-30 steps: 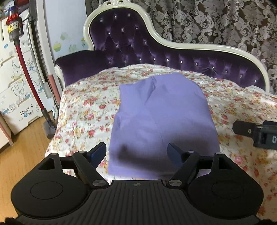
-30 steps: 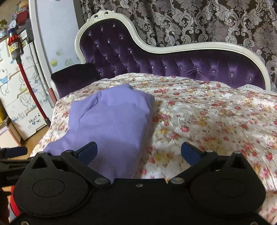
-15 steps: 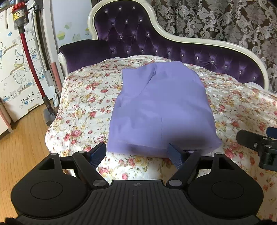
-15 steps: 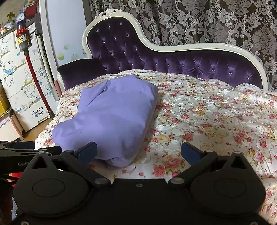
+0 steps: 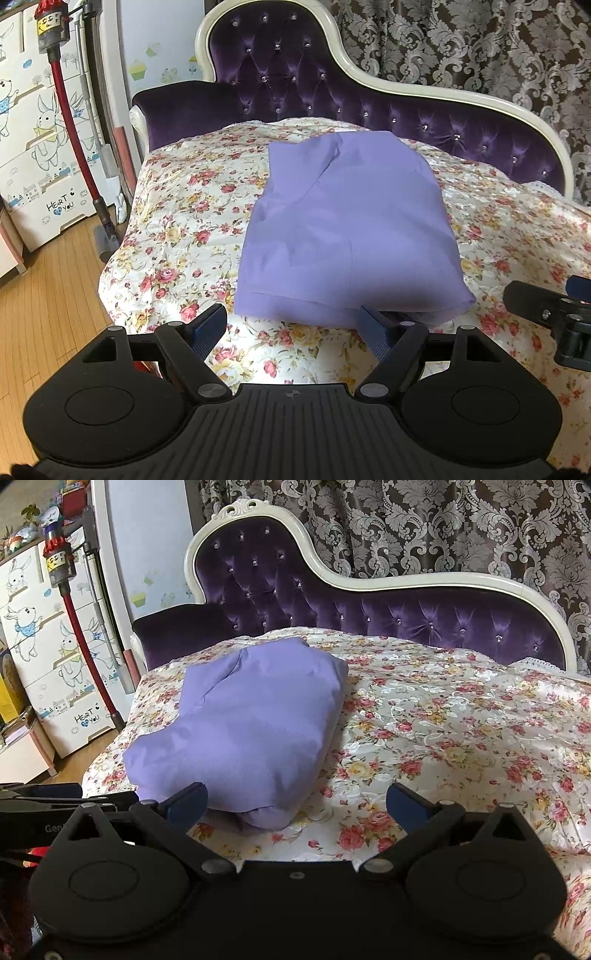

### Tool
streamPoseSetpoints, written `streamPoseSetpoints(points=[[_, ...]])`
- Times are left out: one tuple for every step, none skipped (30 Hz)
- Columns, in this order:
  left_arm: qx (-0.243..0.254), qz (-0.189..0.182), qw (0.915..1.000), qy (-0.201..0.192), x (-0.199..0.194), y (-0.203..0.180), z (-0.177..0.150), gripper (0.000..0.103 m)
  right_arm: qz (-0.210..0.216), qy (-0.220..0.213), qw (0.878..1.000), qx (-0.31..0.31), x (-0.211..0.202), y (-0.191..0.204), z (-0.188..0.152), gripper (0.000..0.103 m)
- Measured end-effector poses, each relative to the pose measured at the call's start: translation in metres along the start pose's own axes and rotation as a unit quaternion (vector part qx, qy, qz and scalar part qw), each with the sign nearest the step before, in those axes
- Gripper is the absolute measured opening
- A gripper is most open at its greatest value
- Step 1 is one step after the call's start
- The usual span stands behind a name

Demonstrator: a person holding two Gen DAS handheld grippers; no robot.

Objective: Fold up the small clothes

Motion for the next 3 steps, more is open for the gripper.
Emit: streamPoseSetpoints(points=[[-0.001,0.0,1.0,0.001,0.0003,0.0008,-0.0004,0.077,0.0,0.001,1.0,0.0,0.0005,0.0005,-0.0004,0.102],[-0.001,0.0,1.0,0.002,0.0009,0.0014,-0.0008,0.077,0.001,0.002,1.0,0.001,0.0013,0.0005,-0.0006,0.102],[-0.001,0.0,1.0,0.002,0.0012,0.0017,-0.0013,0.077,0.002,0.004,1.0,0.002,0.0019,0.0006,-0.0011,0.102]])
Point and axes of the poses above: each gripper's, at about its wrist camera, not at the fingertips, and x roughly the way its jaws point, y to its left, z to its top, the point moved 10 cm from there along x, roughly the way its jaws point, and after that the axes turned 12 degrees about -z, right-handed, at the moved point
